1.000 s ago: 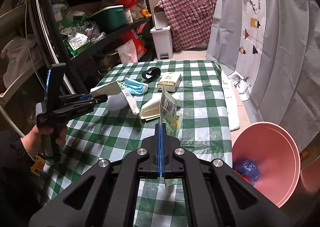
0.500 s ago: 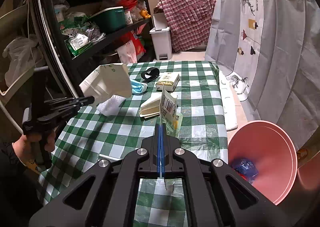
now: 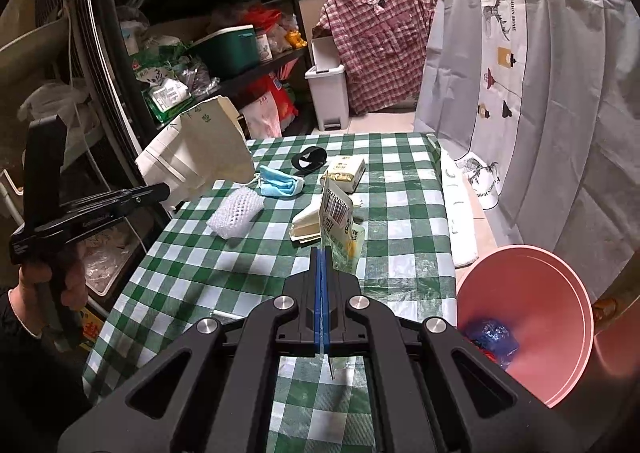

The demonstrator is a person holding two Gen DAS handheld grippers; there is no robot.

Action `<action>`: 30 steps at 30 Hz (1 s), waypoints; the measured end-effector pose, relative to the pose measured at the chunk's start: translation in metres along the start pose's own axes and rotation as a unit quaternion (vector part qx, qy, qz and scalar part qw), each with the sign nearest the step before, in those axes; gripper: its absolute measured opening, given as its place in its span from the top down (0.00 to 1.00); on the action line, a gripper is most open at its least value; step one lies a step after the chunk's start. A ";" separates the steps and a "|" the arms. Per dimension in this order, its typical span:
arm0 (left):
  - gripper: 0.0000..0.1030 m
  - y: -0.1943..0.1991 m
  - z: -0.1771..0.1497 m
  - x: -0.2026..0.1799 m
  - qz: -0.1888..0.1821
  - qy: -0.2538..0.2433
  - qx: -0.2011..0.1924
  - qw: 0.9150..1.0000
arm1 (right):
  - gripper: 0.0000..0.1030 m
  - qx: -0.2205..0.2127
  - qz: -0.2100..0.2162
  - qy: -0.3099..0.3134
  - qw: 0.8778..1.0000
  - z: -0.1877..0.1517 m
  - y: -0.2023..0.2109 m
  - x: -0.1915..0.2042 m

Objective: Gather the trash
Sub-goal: 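Carry the paper bag and wrapper over the pink bucket with both grippers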

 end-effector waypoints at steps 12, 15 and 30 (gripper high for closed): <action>0.99 -0.015 0.011 -0.084 -0.042 -0.019 0.004 0.999 | 1.00 -0.047 -0.021 -0.027 0.998 0.016 0.040 -0.027; 0.99 -0.024 0.014 -0.108 -0.054 -0.024 0.007 0.998 | 1.00 -0.057 -0.037 -0.036 0.997 0.021 0.048 -0.041; 0.99 -0.080 0.004 -0.208 -0.110 -0.055 0.040 0.992 | 1.00 -0.080 -0.129 -0.077 0.985 0.021 0.086 -0.122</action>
Point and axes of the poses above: each gripper's, at about its wrist camera, not at the fingertips, and y roughly against the way its jaws point, x to its left, z to its top, the point moved 1 cm from there along -y, roughly the way its jaws point, and after that the axes turned 12 degrees about -x, right-handed, at the moved point
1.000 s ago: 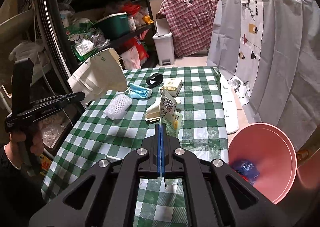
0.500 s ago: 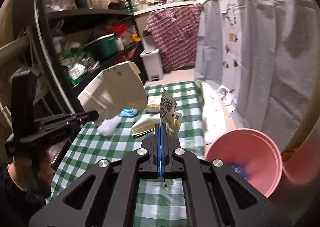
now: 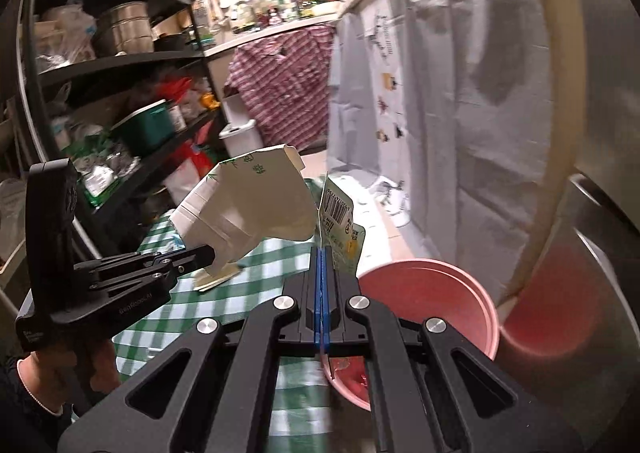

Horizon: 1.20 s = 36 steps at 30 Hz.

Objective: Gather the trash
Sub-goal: 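Carry the paper bag and wrapper over the pink bucket with both grippers, then open both grippers over the pink bucket, dropping the bag and wrapper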

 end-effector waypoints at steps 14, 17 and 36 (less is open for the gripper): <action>0.99 -0.064 -0.023 -0.054 -0.018 -0.037 0.062 0.997 | 1.00 0.034 -0.053 -0.031 0.998 -0.020 -0.012 -0.058; 0.99 -0.075 -0.027 -0.057 -0.018 -0.035 0.077 0.996 | 1.00 0.045 -0.062 -0.036 0.996 -0.026 -0.016 -0.065; 0.13 -0.029 -0.006 -0.040 0.057 -0.033 0.048 0.997 | 0.11 0.068 -0.104 -0.051 0.991 -0.020 -0.015 -0.055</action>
Point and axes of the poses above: each gripper's, at about its wrist camera, not at the fingertips, and y roughly against the way its jaws point, x to its left, z to its top, the point moved 1 cm from there along -y, roughly the way its jaws point, and after that the axes turned 12 degrees about -x, right-handed, at the moved point
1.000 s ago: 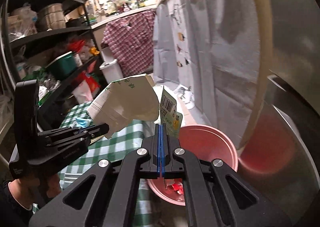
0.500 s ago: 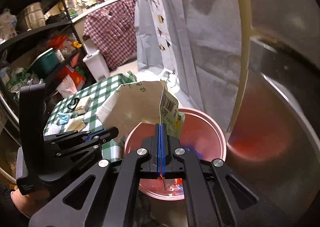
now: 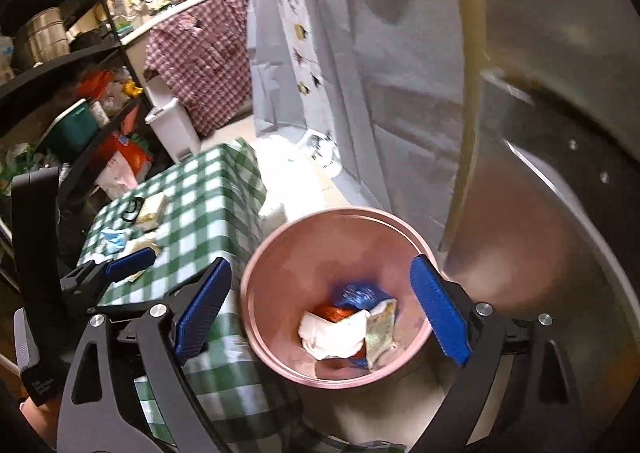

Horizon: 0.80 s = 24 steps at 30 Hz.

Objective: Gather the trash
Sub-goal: 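Open both grippers over the pink bucket, dropping the bag and wrapper, then move both tools back over the table toward the remaining items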

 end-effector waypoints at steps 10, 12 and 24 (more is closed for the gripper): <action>0.10 0.086 0.004 0.089 0.116 -0.027 -0.065 0.991 | 0.06 -0.052 0.070 0.062 0.994 0.017 0.030 0.087; 0.10 0.096 -0.005 0.112 0.136 -0.025 -0.059 0.989 | 0.06 -0.049 0.092 0.056 0.993 0.018 0.031 0.103; 0.10 0.152 -0.060 0.224 0.220 0.048 -0.049 0.973 | 0.06 -0.032 0.144 0.133 0.980 -0.010 0.026 0.210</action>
Point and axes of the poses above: each gripper's, at about its wrist camera, not at the fingertips, and y roughly against the way its jaws point, x to its left, z to its top, the point moved 1 cm from there along -y, roughly the way its jaws point, and after that the axes turned 12 degrees about -x, right-handed, at the moved point
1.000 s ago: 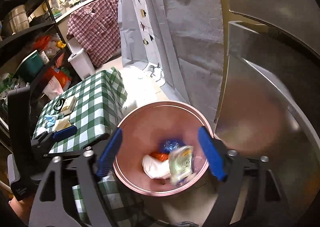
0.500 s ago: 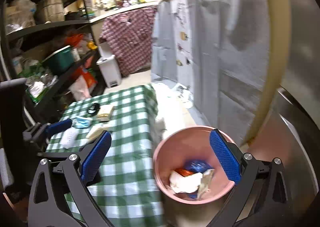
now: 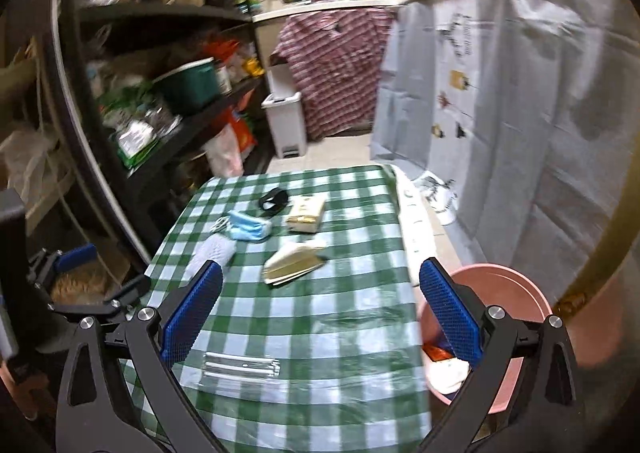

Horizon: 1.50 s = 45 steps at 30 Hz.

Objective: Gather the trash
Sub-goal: 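Move both tools back over the table toward the remaining items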

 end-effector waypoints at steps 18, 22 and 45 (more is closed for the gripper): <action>0.10 -0.042 -0.032 0.057 0.033 0.074 0.022 0.996 | 0.06 0.033 0.027 0.054 0.998 -0.027 -0.051 0.070; 0.10 -0.047 -0.034 0.057 0.042 0.059 0.020 0.997 | 0.06 0.044 0.028 0.067 0.996 -0.034 -0.058 0.071; 0.10 -0.059 -0.046 0.060 0.063 0.059 0.039 0.996 | 0.06 0.091 0.071 0.083 0.990 -0.098 -0.071 0.057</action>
Point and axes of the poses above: each gripper's, at about its wrist camera, not at the fingertips, and y roughly against the way its jaws point, x to its left, z to its top, the point moved 1 cm from there along -y, roughly the way its jaws point, and after that the axes turned 12 degrees about -x, right-handed, at the moved point
